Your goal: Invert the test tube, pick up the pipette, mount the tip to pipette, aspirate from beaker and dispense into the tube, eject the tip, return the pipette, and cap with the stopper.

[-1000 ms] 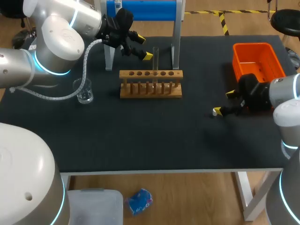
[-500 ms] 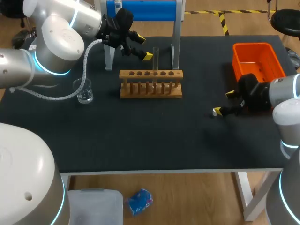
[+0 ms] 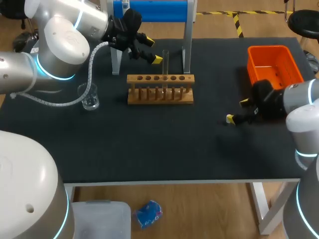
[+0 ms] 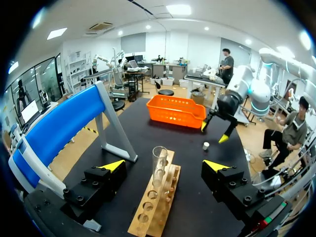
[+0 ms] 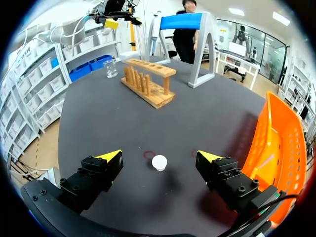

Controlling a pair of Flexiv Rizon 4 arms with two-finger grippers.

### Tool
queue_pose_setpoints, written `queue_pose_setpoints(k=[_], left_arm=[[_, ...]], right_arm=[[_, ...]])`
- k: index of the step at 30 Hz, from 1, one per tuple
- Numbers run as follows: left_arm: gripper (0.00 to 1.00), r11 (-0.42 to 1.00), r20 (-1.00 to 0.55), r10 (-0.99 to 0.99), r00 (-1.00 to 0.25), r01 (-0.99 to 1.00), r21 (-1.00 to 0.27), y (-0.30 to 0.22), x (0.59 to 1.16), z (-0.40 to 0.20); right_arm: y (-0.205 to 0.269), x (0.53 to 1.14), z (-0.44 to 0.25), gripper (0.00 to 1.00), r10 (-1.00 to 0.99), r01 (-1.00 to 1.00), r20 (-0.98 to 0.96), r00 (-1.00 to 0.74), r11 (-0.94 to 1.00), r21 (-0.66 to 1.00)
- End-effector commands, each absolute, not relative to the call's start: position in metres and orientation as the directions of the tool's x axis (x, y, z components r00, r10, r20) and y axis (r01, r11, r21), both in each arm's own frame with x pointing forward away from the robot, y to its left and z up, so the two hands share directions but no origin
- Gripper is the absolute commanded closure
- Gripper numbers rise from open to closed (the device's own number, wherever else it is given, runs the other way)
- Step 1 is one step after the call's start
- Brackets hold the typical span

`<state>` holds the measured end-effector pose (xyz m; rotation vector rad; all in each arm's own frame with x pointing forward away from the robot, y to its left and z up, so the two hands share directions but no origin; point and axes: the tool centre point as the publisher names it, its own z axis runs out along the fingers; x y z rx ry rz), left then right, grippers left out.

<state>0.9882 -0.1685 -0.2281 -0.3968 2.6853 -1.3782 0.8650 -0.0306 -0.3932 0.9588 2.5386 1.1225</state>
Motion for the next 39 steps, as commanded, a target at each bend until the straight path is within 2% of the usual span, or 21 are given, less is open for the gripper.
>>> queue_pose_setpoints(k=[1, 2, 3, 4, 5, 7, 10, 15, 16, 19, 24, 26, 29, 39], left_arm=[[0.00, 0.561, 0.035, -0.272, -0.962, -0.188, -0.806, -0.168, 0.989, -0.227], [0.00, 0.561, 0.035, -0.272, -0.962, -0.188, -0.806, -0.168, 0.989, -0.227], [0.00, 0.561, 0.035, -0.272, -0.962, -0.188, -0.806, -0.168, 0.989, -0.227], [0.00, 0.561, 0.035, -0.272, -0.962, -0.188, -0.806, -0.168, 0.989, -0.227], [0.00, 0.561, 0.035, -0.272, -0.962, -0.188, -0.806, -0.168, 0.989, -0.227], [0.00, 0.561, 0.035, -0.272, -0.962, -0.188, -0.806, -0.168, 0.989, -0.227], [0.00, 0.561, 0.035, -0.272, -0.962, -0.188, -0.806, -0.168, 0.989, -0.227], [0.00, 0.561, 0.035, -0.272, -0.962, -0.188, -0.806, -0.168, 0.989, -0.227], [0.00, 0.561, 0.035, -0.272, -0.962, -0.188, -0.806, -0.168, 0.989, -0.227], [0.00, 0.561, 0.035, -0.272, -0.962, -0.188, -0.806, -0.168, 0.989, -0.227], [0.00, 0.561, 0.035, -0.272, -0.962, -0.188, -0.806, -0.168, 0.989, -0.227], [0.00, 0.561, 0.035, -0.272, -0.962, -0.188, -0.806, -0.168, 0.989, -0.227], [0.00, 0.561, 0.035, -0.272, -0.962, -0.188, -0.806, -0.168, 0.989, -0.227], [0.00, 0.561, 0.035, -0.272, -0.962, -0.188, -0.806, -0.168, 0.989, -0.227]], right_arm=[[-0.027, 0.868, -0.402, 0.20, 0.637, 0.493, 0.081, -0.766, 0.502, 0.710], [-0.027, 0.868, -0.405, 0.24, 0.638, 0.496, 0.084, -0.766, 0.503, 0.708], [-0.026, 0.868, -0.407, 0.37, 0.638, 0.499, 0.087, -0.766, 0.504, 0.705], [-0.025, 0.868, -0.410, 0.42, 0.638, 0.504, 0.090, -0.765, 0.506, 0.700], [-0.024, 0.868, -0.412, 0.41, 0.639, 0.508, 0.093, -0.763, 0.506, 0.697], [-0.023, 0.870, -0.417, 0.29, 0.641, 0.516, 0.098, -0.761, 0.507, 0.691], [-0.022, 0.872, -0.420, 0.25, 0.641, 0.519, 0.099, -0.761, 0.511, 0.685], [-0.018, 0.874, -0.423, 0.33, 0.638, 0.522, 0.101, -0.763, 0.517, 0.678], [-0.017, 0.874, -0.423, 0.40, 0.636, 0.521, 0.100, -0.765, 0.521, 0.676], [-0.015, 0.876, -0.425, 0.35, 0.638, 0.521, 0.087, -0.765, 0.533, 0.667], [-0.014, 0.876, -0.427, 0.40, 0.642, 0.520, 0.070, -0.764, 0.548, 0.656], [-0.013, 0.876, -0.427, 0.48, 0.643, 0.521, 0.066, -0.763, 0.552, 0.651], [-0.013, 0.877, -0.428, 0.54, 0.643, 0.520, 0.060, -0.763, 0.557, 0.648], [-0.015, 0.877, -0.430, 0.54, 0.644, 0.524, 0.058, -0.763, 0.562, 0.640]])
